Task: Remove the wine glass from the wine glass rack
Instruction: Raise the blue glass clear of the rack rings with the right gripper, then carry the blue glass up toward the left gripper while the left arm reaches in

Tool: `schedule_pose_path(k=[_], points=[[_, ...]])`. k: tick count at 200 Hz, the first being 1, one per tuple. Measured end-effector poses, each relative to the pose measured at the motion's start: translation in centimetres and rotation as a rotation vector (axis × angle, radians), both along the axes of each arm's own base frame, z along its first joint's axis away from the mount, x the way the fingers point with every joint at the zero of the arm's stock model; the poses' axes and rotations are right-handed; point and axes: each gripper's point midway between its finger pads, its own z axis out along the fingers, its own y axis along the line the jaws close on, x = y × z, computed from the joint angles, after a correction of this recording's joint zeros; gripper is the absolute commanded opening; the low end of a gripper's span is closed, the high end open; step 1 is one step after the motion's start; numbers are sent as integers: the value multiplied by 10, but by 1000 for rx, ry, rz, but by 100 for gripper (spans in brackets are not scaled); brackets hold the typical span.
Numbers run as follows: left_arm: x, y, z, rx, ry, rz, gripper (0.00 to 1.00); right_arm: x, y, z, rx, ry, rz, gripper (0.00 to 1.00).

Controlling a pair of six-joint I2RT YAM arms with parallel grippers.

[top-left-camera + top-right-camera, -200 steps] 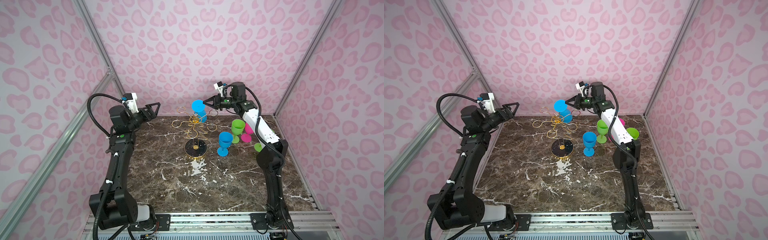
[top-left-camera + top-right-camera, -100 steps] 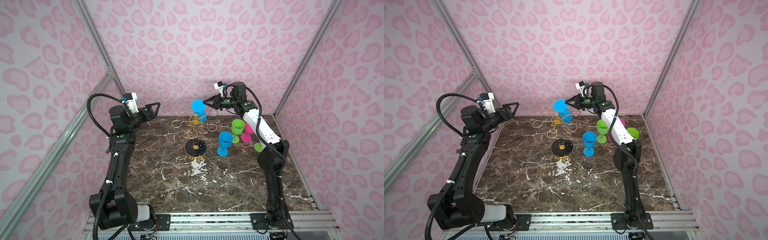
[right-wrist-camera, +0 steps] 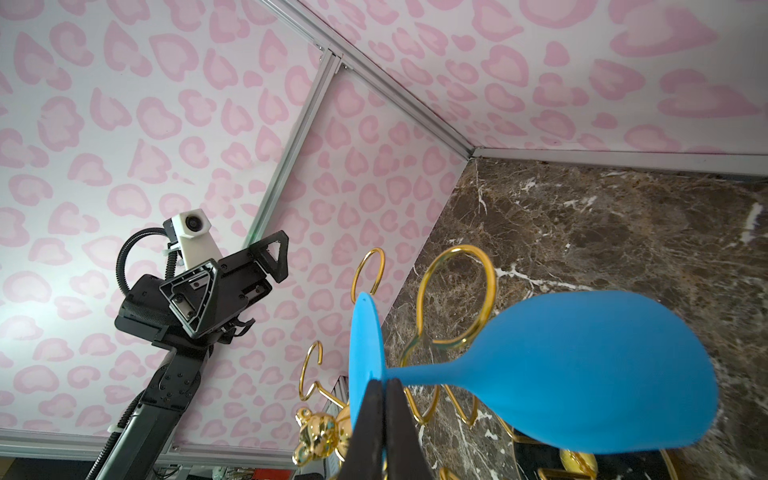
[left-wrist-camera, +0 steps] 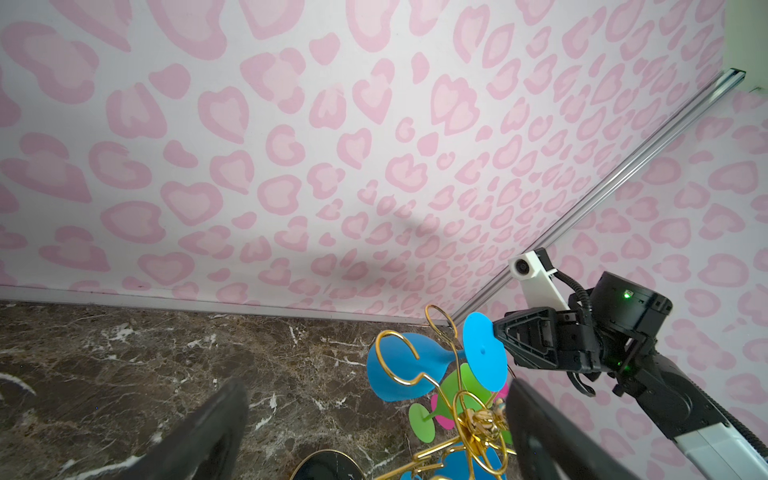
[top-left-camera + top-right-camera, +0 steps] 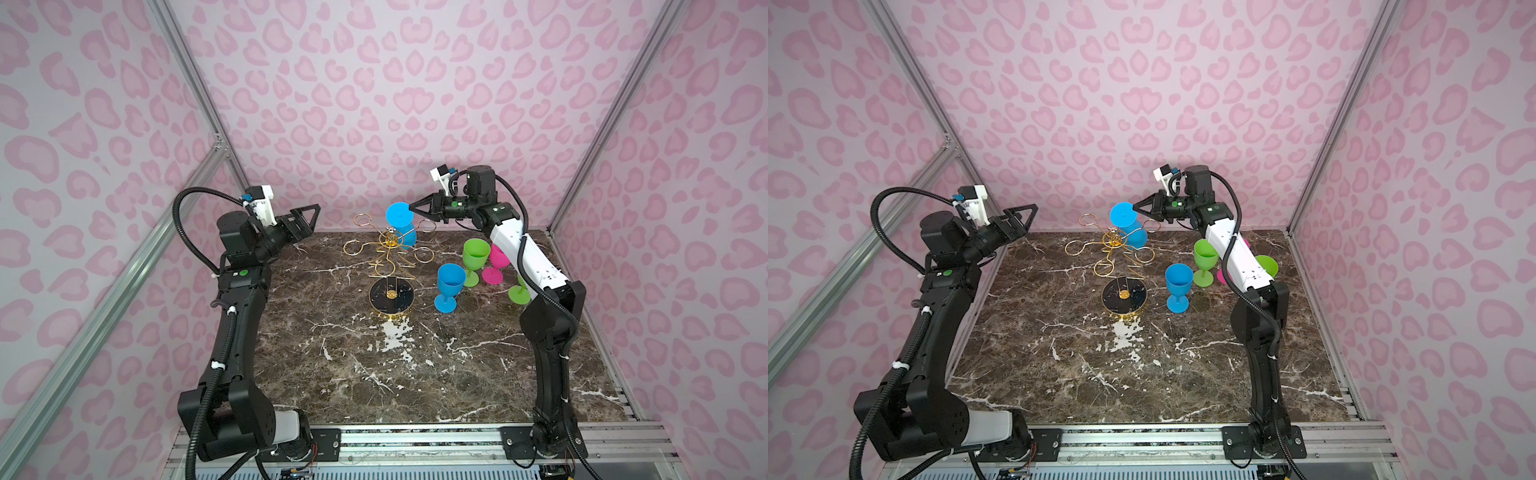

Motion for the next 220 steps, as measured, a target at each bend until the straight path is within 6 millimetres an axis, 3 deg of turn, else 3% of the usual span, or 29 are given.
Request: schedule_pose_path(k=[67,143,195,220], points=[[-3,0,5,-11,-4,1,98,6,-15,8,5,-15,-29,0],[-23,-9,42,-51,-72,-31,98,9,-53,38,9,-68,-108,0],[-51,-48,87,-65,-155,-149,96,-4,-73,71,13,-132,-144,0],[-59,-76,96,-78,-160,-234,94,-13,-81,89,14,-171,-159,0]])
